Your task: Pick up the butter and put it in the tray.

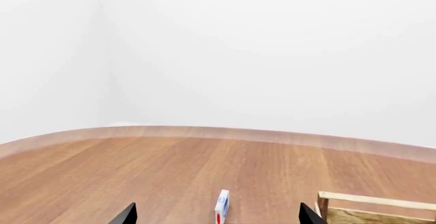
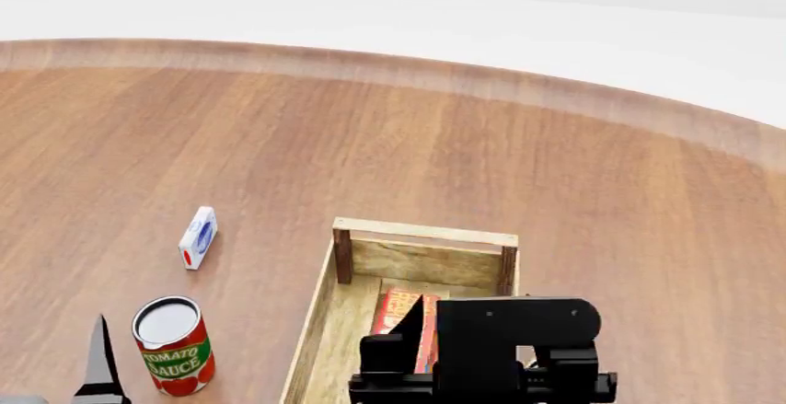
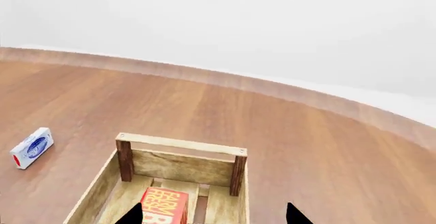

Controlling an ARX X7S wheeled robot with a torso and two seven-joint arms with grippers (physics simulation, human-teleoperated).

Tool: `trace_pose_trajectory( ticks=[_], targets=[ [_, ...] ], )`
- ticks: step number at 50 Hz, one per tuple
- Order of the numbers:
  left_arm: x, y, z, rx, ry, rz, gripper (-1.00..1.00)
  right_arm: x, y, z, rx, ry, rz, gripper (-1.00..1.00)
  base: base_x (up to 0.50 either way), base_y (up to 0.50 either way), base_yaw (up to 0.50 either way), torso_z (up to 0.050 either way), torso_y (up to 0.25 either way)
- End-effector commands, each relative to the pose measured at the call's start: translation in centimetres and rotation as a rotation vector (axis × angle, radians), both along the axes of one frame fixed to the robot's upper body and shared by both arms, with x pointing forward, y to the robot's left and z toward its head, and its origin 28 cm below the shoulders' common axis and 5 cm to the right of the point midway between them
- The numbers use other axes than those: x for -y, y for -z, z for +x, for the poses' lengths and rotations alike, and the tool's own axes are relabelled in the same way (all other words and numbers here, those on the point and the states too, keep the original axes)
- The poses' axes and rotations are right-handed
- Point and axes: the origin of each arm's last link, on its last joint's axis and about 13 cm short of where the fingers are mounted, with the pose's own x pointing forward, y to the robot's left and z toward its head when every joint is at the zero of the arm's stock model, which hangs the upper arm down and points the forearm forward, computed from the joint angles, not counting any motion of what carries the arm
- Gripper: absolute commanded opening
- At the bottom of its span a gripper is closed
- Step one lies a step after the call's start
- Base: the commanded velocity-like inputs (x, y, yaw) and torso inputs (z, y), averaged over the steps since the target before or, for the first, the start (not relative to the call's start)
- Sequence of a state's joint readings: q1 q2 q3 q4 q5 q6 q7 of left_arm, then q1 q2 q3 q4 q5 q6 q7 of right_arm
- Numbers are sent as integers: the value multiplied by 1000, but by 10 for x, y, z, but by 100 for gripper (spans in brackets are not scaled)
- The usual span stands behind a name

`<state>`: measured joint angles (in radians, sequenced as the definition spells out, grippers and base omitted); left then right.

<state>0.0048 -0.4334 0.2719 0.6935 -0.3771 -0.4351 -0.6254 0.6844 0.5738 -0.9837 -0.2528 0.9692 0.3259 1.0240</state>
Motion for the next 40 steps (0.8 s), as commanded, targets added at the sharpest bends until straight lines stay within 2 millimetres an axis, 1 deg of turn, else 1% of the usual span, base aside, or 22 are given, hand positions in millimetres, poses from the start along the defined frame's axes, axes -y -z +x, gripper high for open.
trace_pose_trajectory(
  ticks=[1, 4, 5, 6, 7, 8, 13, 14, 17, 18, 19, 20, 22, 23, 24, 26, 28, 32, 40],
  targets=[
    [-2, 5, 7, -1, 2, -14, 100, 19, 14, -24, 161, -14, -58, 100, 0, 0, 0, 0, 0],
    [-2, 5, 6, -1, 4, -13, 100, 25, 14, -29, 207, 20, -74, 100, 0, 0, 0, 0, 0],
    [-2, 6, 7, -2, 4, -11, 100, 26, 13, -31, 223, 28, -68, 100, 0, 0, 0, 0, 0],
    [-2, 5, 6, -1, 5, -11, 100, 28, 10, -35, 260, 46, -25, 100, 0, 0, 0, 0, 0],
    [-2, 5, 6, -1, 5, -11, 100, 28, 10, -35, 260, 46, -25, 100, 0, 0, 0, 0, 0],
    [-2, 6, 7, -2, 5, -12, 100, 29, 10, -39, 309, 38, -53, 100, 0, 0, 0, 0, 0],
    [-2, 5, 6, 0, 6, -11, 100, 32, 12, -47, 343, 82, -73, 100, 0, 0, 0, 0, 0],
    [-2, 5, 7, -2, 7, -12, 100, 32, 13, -51, 352, 78, -89, 100, 0, 0, 0, 0, 0],
    [-1, 7, 7, -6, 12, -9, 100, 32, 21, -61, 363, 93, -106, 100, 0, 0, 0, 0, 0],
    [-1, 8, 7, -7, 11, -9, 100, 33, 28, -67, 362, 136, -103, 100, 0, 0, 0, 0, 0],
    [-1, 8, 7, -7, 11, -9, 100, 32, 30, -69, 367, 143, -96, 100, 0, 0, 0, 0, 0],
    [0, 10, 7, -7, 12, -7, 100, 32, 37, -71, 368, 164, -73, 100, 0, 0, 0, 0, 0],
    [2, 13, 7, -13, 17, -1, 100, 30, 44, -72, 391, 171, -105, 100, 0, 0, 0, 0, 0],
    [2, 13, 7, -14, 20, 1, 100, 30, 45, -72, 393, 165, -129, 100, 0, 0, 0, 0, 0],
    [3, 16, 7, -16, 24, 3, 100, 29, 44, -72, 433, 167, -157, 100, 0, 0, 0, 0, 0],
    [5, 18, 6, -17, 34, 1, 100, 27, 44, -73, 455, 142, -169, 100, 0, 0, 0, 0, 0],
    [7, 20, 7, -22, 43, 9, 100, 28, 44, -73, 463, 164, -183, 100, 0, 0, 0, 0, 0],
    [6, 21, 9, -14, 37, 11, 100, 28, 38, -74, 489, 167, -180, 100, 0, 0, 0, 0, 0],
    [10, 27, 7, -25, 48, 30, 100, 33, 34, -76, 504, 178, -184, 100, 0, 0, 0, 0, 0]
  ],
)
